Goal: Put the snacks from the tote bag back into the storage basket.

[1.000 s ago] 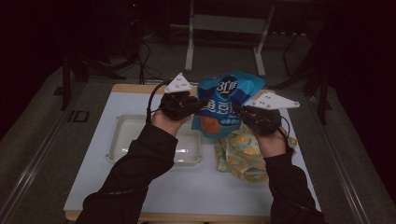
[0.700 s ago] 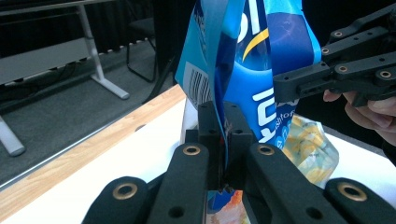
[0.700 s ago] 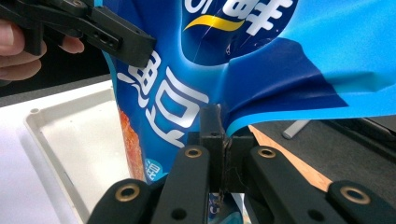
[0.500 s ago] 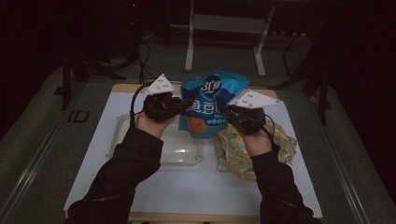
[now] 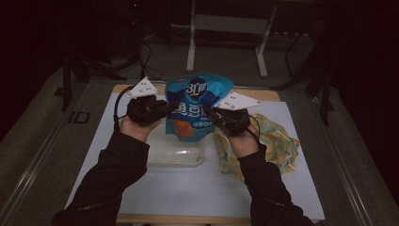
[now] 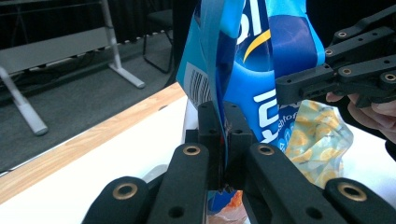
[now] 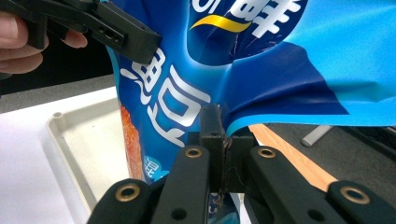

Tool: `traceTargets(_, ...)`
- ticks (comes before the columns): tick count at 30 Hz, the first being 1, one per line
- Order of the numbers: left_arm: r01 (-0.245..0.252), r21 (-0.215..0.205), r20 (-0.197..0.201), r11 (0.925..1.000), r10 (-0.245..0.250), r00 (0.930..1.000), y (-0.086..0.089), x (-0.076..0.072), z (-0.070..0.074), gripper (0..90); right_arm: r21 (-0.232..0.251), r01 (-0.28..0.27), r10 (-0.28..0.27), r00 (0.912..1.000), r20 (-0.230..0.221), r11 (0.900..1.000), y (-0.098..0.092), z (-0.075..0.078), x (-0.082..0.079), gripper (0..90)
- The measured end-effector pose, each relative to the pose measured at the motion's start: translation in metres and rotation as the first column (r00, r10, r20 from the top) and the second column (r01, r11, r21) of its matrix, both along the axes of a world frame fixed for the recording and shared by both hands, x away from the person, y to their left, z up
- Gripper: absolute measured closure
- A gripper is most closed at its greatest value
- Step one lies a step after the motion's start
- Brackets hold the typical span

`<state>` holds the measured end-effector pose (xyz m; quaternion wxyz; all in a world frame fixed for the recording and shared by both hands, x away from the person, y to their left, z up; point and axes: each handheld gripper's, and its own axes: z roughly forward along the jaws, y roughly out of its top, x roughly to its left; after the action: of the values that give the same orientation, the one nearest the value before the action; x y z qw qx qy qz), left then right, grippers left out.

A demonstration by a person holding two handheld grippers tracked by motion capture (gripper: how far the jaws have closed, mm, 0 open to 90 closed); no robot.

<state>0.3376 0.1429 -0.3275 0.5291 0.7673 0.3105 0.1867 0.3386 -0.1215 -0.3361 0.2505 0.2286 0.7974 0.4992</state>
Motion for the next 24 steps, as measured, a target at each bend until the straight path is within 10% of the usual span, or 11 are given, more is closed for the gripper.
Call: traceTargets(24, -0.034, -0.026, -0.066, 0.9991, 0.032, 0.9973, 0.036, 0.0, -0.045, 89.8, -0.015, -0.021, 0.02, 0.9987, -0.047, 1.0, 0.039, -0.037, 0.004, 89.3)
